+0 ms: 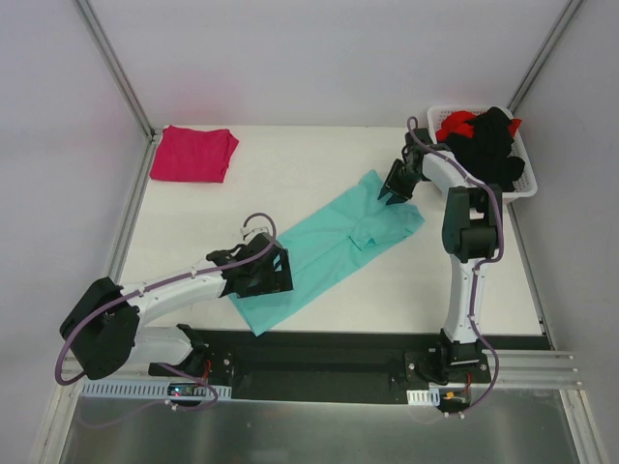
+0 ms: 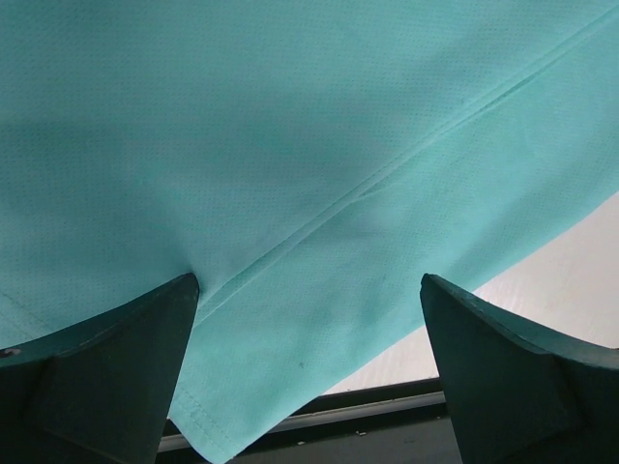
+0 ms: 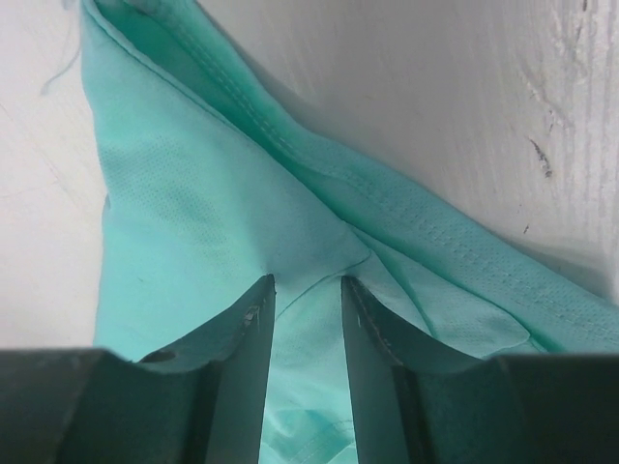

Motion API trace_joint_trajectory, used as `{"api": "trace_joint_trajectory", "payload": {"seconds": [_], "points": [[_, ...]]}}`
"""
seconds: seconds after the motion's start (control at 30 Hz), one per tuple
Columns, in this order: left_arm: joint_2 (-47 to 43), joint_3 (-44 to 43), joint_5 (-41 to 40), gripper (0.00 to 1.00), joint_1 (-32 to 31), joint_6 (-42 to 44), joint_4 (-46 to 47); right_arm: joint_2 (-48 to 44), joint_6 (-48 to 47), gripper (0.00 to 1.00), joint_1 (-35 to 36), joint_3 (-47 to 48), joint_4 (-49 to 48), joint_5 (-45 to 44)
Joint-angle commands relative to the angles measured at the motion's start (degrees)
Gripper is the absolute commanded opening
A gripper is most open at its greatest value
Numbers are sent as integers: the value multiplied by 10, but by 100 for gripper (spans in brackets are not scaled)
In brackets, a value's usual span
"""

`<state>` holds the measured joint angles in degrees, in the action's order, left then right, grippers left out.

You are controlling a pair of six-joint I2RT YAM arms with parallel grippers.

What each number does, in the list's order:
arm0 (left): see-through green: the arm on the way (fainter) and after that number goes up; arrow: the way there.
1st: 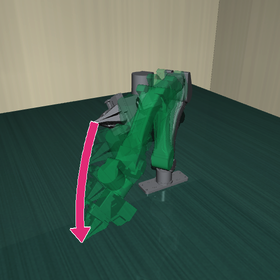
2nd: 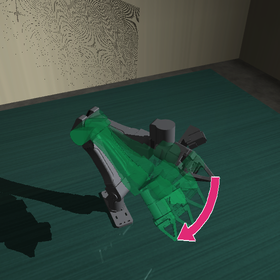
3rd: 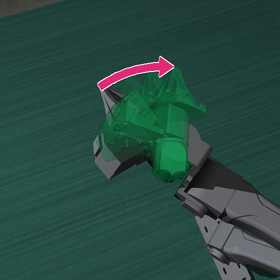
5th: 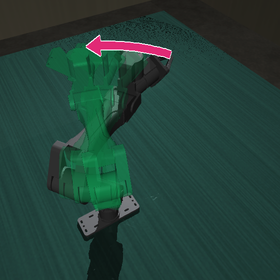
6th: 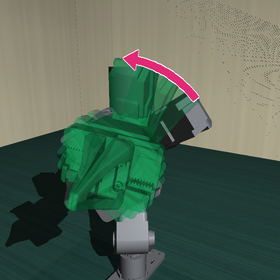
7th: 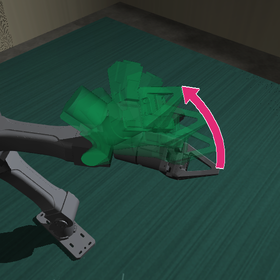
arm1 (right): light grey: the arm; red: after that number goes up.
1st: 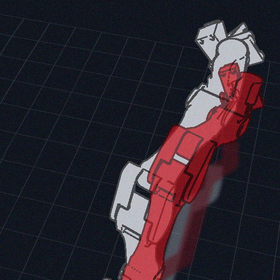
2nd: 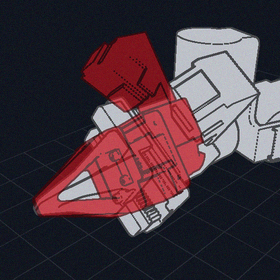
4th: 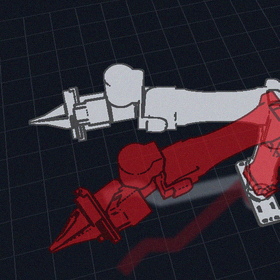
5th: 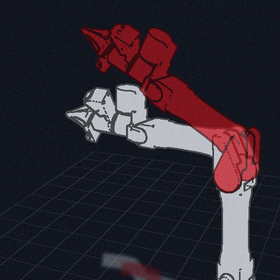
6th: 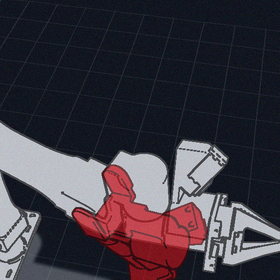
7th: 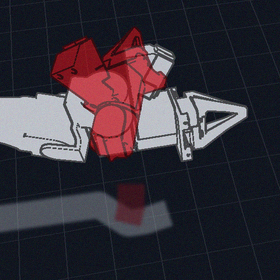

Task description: Fold and stack the t-shirts

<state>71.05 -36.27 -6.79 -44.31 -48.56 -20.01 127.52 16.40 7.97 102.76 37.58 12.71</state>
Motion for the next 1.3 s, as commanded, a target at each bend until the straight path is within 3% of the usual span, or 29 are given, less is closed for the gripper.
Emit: {"api": "trace_joint_trajectory", "payload": {"seconds": [0.0,0.57,0.83,1.07,1.27], "points": [[13,-28,-24,99,-17,-21,-12,1,-8,37,-1,27,24,6],[0,-76,-67,99,-13,27,-64,-137,-16,38,31,-8,43,8],[57,-113,10,99,78,98,-6,-156,-27,38,59,-69,12,16],[150,-185,51,99,90,137,23,-143,-23,38,64,-112,-10,5],[182,-157,102,99,114,156,76,-118,-22,38,40,-137,-21,-1]]}}
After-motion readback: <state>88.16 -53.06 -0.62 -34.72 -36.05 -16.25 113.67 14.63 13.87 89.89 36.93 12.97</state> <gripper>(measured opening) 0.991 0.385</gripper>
